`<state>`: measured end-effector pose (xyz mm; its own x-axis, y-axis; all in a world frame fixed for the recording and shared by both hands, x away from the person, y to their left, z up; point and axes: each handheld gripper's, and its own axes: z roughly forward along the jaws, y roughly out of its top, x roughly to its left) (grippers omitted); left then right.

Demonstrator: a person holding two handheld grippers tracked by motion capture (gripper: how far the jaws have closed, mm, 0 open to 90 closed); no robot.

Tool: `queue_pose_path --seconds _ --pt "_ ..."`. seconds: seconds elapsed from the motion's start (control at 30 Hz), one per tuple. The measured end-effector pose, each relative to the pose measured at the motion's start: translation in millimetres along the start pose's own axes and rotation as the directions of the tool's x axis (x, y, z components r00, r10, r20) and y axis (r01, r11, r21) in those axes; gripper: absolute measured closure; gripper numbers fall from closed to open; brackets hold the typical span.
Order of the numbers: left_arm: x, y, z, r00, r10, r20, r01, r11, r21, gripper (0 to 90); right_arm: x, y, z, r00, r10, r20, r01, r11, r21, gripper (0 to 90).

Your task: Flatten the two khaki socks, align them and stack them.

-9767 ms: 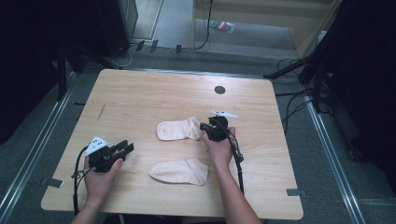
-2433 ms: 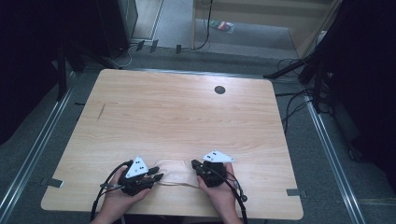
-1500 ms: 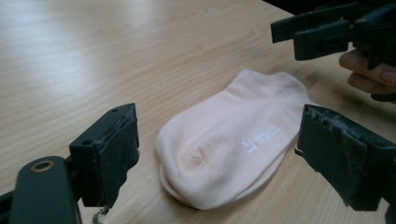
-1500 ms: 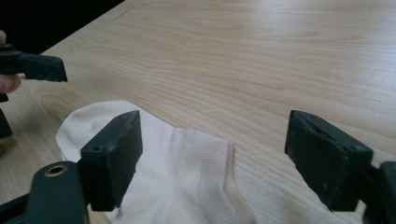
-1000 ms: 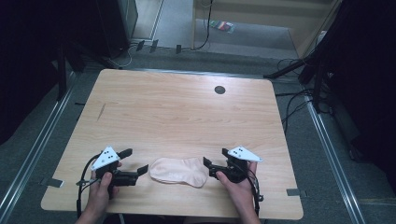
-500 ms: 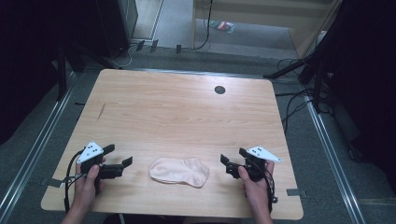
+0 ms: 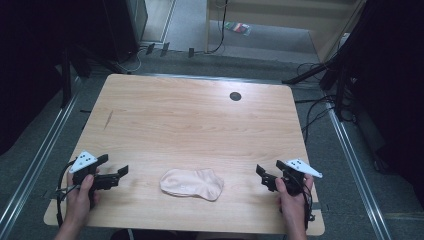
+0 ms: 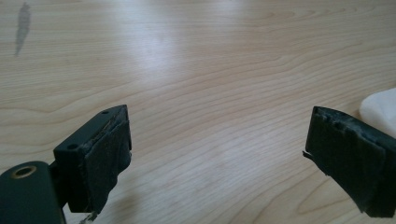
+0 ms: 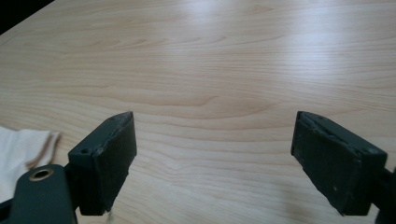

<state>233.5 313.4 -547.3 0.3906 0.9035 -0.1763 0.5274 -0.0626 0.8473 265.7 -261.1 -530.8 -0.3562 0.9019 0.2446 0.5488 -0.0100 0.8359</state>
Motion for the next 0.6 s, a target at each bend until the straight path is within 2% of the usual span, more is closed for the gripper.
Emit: queue_pose_path --seconds 0.13,0.27,0.37,0.6 --pt "8.4 -2.5 -6.0 0.9994 -0.004 -0.034 0.004 1.0000 -0.001 7.6 -11.2 -2.3 -3.6 0.9994 0.025 0.026 -0.025 1.000 -0.003 14.5" --pt "15.3 -4.6 -11.4 0.9987 -0.013 -0.049 0.013 0.9999 -0.003 7.6 -20.5 -5.5 -7.2 0.9985 0.036 0.041 -0.036 0.999 -0.001 14.4" --pt "23.8 -7.6 -18.3 0.9973 -0.031 -0.067 0.031 0.9995 -0.009 7.6 -31.0 -10.4 -12.7 0.9967 0.049 0.064 -0.049 0.999 0.000 14.4" --pt "29.8 -12.0 -28.7 0.9950 -0.031 -0.095 0.030 0.9995 -0.010 7.6 -42.8 -20.5 -25.4 0.9957 0.041 0.084 -0.042 0.999 0.013 14.4"
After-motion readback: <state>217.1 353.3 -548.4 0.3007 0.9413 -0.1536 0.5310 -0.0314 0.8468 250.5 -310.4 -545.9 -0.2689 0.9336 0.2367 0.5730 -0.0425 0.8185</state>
